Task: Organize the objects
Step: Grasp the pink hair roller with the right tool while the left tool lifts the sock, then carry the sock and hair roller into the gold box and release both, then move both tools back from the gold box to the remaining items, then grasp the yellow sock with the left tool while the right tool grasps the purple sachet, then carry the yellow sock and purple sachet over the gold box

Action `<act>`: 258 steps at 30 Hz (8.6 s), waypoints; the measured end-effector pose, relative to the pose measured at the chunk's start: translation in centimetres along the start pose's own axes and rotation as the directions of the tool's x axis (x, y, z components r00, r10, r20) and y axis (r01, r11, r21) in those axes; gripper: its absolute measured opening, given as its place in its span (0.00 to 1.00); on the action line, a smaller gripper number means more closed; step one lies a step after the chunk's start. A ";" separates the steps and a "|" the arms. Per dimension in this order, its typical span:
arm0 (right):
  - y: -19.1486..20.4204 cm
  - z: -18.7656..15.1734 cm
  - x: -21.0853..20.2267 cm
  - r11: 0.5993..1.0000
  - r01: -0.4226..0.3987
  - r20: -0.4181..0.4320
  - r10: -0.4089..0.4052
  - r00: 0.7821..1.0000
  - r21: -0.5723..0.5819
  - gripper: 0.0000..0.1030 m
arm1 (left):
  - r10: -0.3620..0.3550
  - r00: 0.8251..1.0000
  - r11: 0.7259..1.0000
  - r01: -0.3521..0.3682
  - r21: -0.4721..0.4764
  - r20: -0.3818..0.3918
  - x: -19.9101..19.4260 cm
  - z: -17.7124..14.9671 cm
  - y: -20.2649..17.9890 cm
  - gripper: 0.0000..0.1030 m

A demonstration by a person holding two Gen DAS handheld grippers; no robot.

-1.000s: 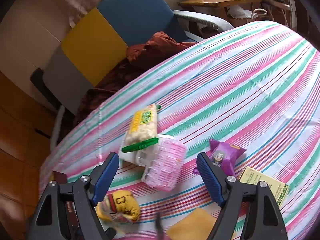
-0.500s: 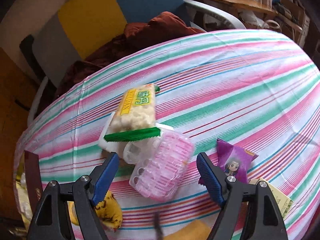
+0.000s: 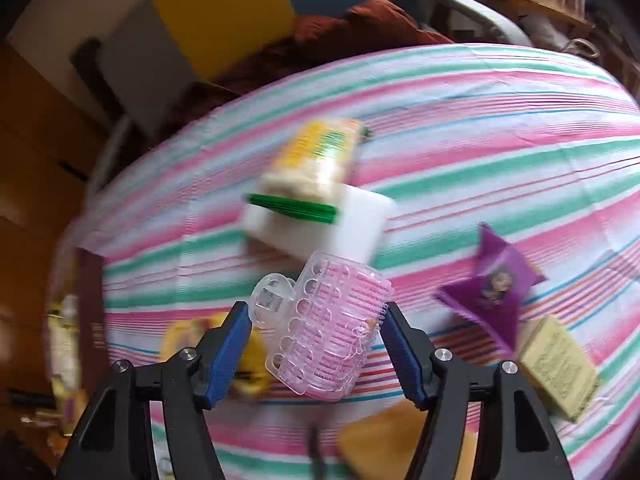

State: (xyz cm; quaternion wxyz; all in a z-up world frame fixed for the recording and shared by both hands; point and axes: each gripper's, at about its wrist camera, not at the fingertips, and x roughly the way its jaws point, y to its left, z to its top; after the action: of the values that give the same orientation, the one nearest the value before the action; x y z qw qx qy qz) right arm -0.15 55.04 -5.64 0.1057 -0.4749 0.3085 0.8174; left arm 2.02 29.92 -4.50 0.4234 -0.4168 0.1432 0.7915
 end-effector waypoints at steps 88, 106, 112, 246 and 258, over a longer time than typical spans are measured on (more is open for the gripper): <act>28.8 -13.7 -0.1 0.860 0.082 0.203 0.026 0.979 -0.504 0.79 | 0.487 0.859 0.803 -0.369 -0.469 0.158 -17.9 -9.3 19.3 0.82; 17.9 -10.0 -3.6 0.925 0.189 0.252 -0.107 0.962 -0.330 0.81 | 0.412 0.897 0.874 -0.338 -0.349 0.163 -15.9 -7.8 15.0 0.82; 9.6 -6.3 -7.4 0.954 0.269 0.309 -0.218 0.926 -0.133 0.81 | 0.373 0.912 0.898 -0.309 -0.314 0.169 -15.1 -7.2 14.0 0.82; -3.3 1.7 -4.2 0.970 0.207 0.253 -0.233 0.939 0.124 0.33 | 0.298 0.932 0.949 -0.268 -0.163 0.204 -10.1 0.4 8.3 0.30; 3.3 -0.1 -4.9 0.994 0.105 0.248 -0.094 0.964 -0.032 0.33 | 0.384 0.907 0.903 -0.331 -0.273 0.173 -12.3 -3.0 13.7 0.30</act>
State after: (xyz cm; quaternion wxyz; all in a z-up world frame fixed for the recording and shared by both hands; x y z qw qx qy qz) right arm 0.96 52.93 -0.19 0.1733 -0.3868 0.2506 0.8704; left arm -3.54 13.22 1.56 0.2305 -0.3395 0.0740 0.9089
